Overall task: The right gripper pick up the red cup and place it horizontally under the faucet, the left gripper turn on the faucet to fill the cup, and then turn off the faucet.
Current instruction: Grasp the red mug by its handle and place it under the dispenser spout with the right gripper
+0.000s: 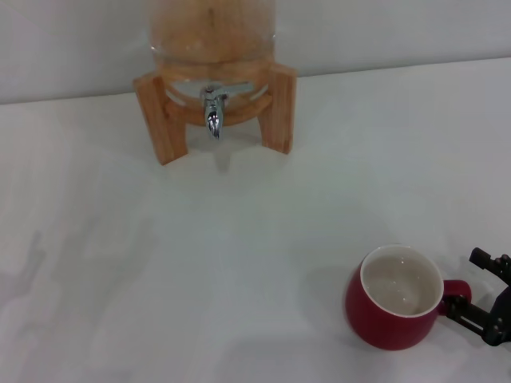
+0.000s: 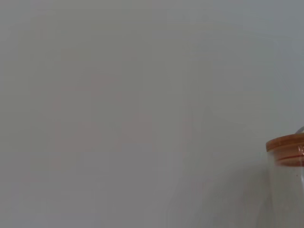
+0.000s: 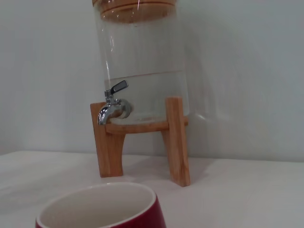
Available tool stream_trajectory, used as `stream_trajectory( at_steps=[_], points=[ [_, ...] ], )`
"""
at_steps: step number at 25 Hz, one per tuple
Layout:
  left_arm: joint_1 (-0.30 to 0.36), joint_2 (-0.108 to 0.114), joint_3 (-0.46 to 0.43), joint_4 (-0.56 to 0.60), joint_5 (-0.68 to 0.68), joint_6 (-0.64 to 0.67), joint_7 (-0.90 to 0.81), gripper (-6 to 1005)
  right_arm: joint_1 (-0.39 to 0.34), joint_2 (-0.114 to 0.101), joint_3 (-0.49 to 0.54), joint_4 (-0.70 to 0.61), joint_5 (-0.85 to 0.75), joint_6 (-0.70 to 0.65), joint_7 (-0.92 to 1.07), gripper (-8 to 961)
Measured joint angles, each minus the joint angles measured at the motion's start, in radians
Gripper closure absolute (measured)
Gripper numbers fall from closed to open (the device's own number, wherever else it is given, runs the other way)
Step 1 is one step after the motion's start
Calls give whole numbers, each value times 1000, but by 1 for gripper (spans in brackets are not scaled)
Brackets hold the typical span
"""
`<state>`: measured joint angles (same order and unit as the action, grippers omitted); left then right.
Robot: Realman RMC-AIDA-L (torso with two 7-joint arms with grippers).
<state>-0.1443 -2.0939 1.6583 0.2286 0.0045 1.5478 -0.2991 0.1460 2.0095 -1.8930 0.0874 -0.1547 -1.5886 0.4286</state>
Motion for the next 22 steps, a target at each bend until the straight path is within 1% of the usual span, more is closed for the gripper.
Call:
stream_trajectory(
  at_steps=[11,22],
  points=[
    [0,0,0,0,2,0,0,157,0,0,-2,-9,-3,1,6,214],
    [0,0,0,0,2,0,11,158,9,0,-11,-12,-6,9,7,363]
  ],
)
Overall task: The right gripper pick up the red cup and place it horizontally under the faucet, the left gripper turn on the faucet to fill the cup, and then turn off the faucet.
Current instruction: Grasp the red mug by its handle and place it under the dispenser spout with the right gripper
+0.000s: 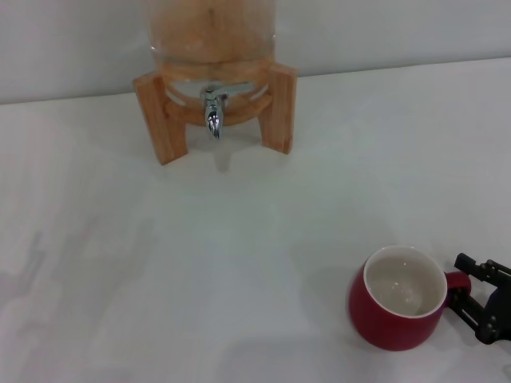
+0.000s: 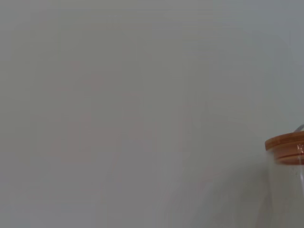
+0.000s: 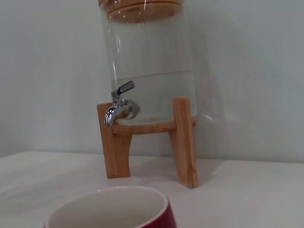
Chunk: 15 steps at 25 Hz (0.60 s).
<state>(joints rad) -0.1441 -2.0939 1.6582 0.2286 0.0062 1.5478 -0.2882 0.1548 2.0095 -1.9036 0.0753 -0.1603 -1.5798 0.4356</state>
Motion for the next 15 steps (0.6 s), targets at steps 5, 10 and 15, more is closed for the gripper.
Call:
stream_trajectory(
  at_steps=[5,10,15],
  points=[
    [0,0,0,0,0,0,0,158,0,0,0,-8,-9,0,1,496],
    [0,0,0,0,0,0,0,159,0,0,0,-12,-11,-2,2,677],
    [0,0,0,0,0,0,0,159,0,0,0,-14,-11,-5,2,773]
  ],
)
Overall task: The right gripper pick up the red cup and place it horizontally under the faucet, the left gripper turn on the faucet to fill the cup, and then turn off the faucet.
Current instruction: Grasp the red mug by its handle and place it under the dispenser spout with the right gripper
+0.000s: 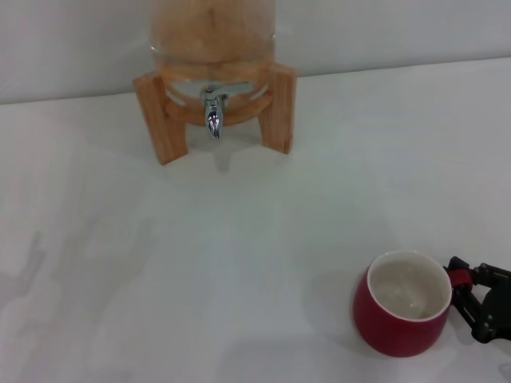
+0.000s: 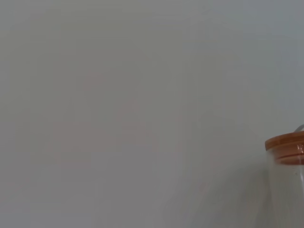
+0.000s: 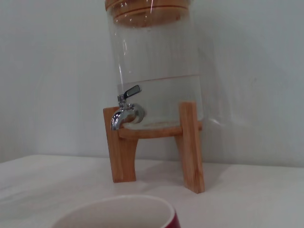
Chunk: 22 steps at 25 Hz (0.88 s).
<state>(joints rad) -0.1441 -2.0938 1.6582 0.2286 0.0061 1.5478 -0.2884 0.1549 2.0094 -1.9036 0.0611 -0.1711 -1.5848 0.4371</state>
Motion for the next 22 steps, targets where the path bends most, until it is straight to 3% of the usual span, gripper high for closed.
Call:
stream_trajectory(
  at_steps=[22],
  points=[
    [-14,2,23,-5,-2,-4,0,160,4,0,-10,-55,-19,12,18,797]
  ],
)
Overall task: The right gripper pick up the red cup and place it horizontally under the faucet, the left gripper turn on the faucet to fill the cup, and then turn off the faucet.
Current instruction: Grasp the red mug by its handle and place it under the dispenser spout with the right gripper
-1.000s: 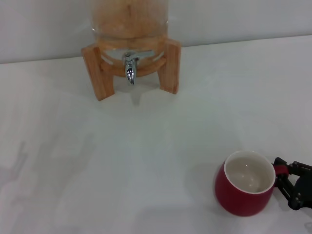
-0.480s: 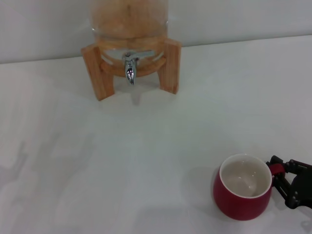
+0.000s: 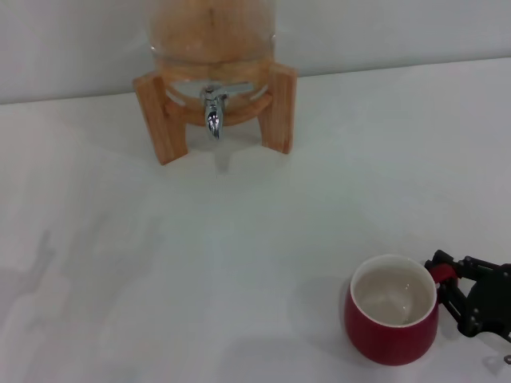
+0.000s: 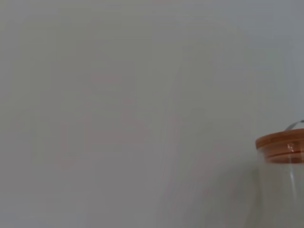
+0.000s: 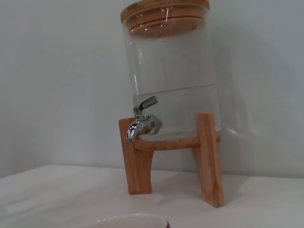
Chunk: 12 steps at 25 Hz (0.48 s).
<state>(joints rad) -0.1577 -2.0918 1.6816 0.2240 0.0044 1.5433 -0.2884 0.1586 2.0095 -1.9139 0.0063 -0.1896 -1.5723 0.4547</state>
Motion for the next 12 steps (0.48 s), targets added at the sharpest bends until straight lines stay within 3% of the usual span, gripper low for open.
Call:
stream_trajectory(
  at_steps=[12],
  points=[
    [-19,4,4,-3,0,-5,-5,160,2,1,-16,-56,-5,46,30,798]
  ],
)
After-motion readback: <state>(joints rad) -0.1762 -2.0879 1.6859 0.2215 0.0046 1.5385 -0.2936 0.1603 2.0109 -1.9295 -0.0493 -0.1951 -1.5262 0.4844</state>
